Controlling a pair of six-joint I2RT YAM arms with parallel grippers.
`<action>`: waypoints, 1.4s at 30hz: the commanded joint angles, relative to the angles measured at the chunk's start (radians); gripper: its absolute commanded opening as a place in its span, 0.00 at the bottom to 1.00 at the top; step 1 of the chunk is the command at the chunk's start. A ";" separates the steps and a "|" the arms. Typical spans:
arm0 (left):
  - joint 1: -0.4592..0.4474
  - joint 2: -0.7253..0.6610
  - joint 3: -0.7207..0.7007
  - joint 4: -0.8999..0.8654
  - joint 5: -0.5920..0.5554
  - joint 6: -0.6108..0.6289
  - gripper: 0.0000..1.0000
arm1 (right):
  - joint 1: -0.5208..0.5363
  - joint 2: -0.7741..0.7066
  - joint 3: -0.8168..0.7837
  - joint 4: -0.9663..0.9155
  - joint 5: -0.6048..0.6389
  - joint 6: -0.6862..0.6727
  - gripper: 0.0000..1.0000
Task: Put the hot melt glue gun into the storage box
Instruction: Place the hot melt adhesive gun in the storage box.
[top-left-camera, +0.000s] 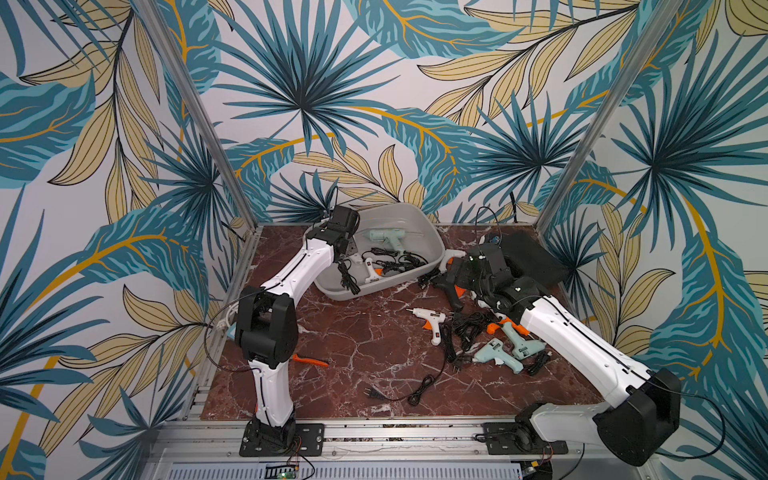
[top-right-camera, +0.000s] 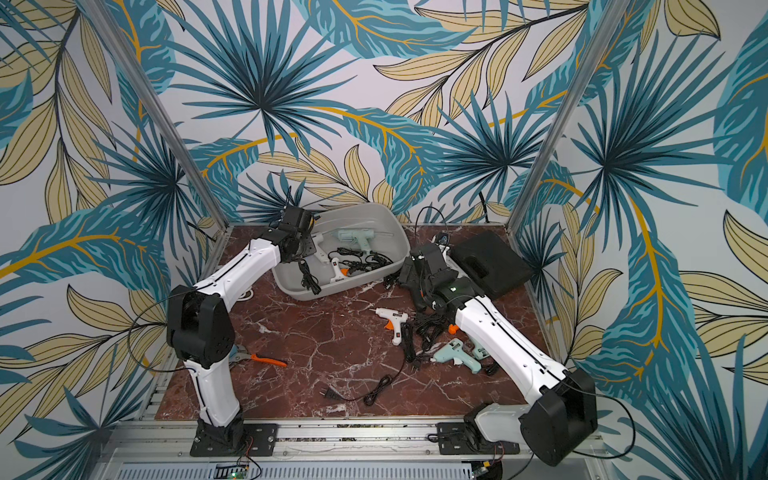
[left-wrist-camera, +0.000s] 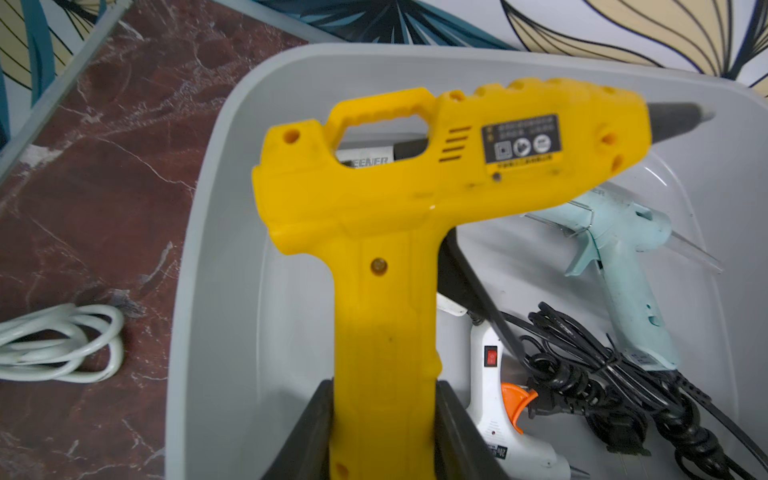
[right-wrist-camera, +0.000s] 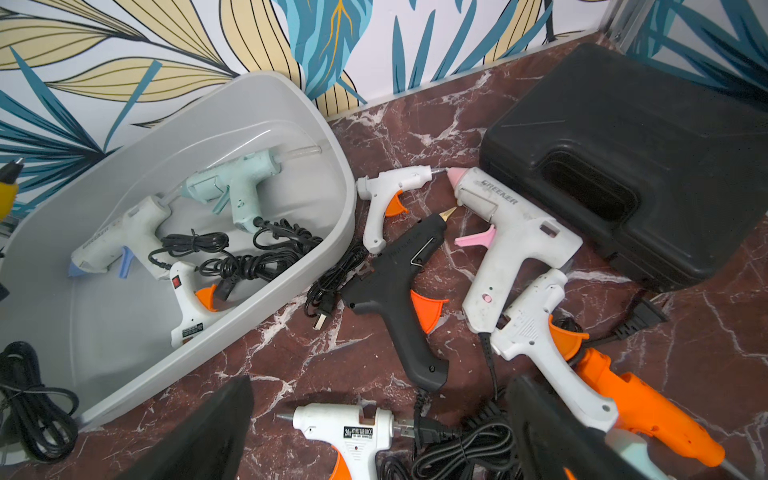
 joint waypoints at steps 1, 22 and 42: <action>0.027 0.026 0.019 0.069 0.003 -0.065 0.00 | -0.002 0.019 0.007 -0.011 -0.034 0.014 1.00; 0.058 0.137 -0.007 0.079 0.081 -0.157 0.00 | -0.001 0.063 0.006 0.003 -0.085 0.031 0.99; 0.032 0.120 -0.168 0.114 0.119 -0.273 0.46 | 0.000 0.066 0.012 -0.031 -0.084 0.009 0.99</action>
